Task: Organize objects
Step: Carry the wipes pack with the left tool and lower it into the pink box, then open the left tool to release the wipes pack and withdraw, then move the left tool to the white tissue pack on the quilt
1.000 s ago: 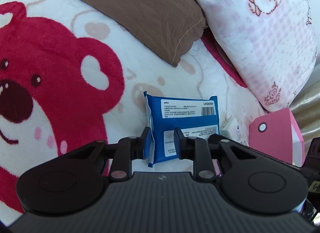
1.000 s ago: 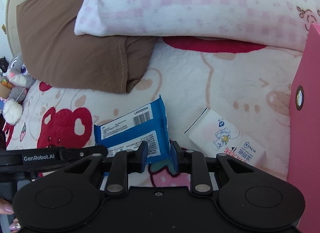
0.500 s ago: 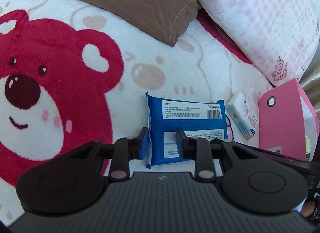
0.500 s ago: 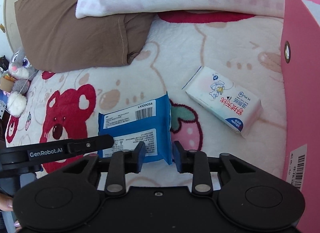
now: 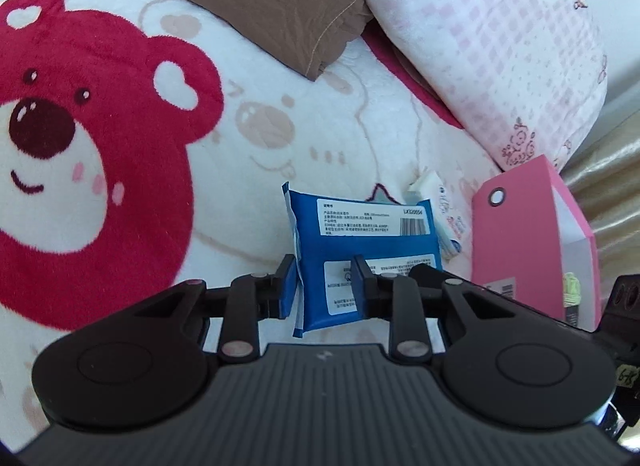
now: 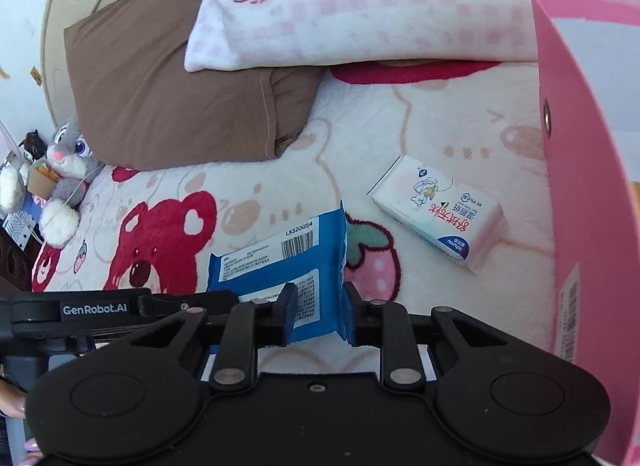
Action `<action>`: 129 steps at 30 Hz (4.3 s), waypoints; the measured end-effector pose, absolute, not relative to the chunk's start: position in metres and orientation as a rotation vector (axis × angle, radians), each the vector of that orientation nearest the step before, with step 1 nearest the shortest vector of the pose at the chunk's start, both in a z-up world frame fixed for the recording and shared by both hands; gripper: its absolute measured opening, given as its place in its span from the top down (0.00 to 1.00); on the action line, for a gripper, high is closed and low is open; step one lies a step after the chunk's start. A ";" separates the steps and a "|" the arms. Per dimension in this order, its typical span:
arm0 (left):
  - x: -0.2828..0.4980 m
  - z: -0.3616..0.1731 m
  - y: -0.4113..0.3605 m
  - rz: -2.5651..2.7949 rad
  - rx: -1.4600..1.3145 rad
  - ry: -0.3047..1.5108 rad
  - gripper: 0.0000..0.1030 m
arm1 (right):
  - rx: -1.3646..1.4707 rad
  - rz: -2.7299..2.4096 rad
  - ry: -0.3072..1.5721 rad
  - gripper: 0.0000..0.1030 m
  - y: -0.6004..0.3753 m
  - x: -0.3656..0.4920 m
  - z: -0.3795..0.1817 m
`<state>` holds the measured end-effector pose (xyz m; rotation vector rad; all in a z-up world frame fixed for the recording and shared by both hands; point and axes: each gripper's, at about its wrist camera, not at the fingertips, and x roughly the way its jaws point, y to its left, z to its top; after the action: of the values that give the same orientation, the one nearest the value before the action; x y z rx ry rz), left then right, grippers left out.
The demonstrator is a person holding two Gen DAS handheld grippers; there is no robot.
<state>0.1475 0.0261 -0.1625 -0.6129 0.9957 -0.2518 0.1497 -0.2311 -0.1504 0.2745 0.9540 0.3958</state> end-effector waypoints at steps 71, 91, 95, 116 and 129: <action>0.251 -0.079 -0.286 -0.529 -0.126 1.103 0.72 | 0.288 0.117 0.946 0.61 -0.466 0.174 -0.088; 0.220 -0.035 -0.264 -0.593 -0.137 1.027 0.57 | 0.058 0.053 0.914 0.47 -0.435 0.141 -0.060; 0.204 -0.006 -0.249 -0.595 -0.088 0.992 0.56 | 0.050 0.091 0.888 0.47 -0.426 0.121 -0.032; 0.137 0.075 -0.153 -0.667 -0.136 0.844 0.41 | -0.119 0.273 0.688 0.19 -0.333 0.026 0.082; 0.166 0.032 -0.085 -0.557 -0.202 0.884 0.37 | -0.068 0.423 0.680 0.13 -0.267 0.044 0.043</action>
<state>0.1660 -0.0852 0.0320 -0.2017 0.8840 -0.5566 0.0439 -0.2674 0.0429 -0.0677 0.6802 0.4232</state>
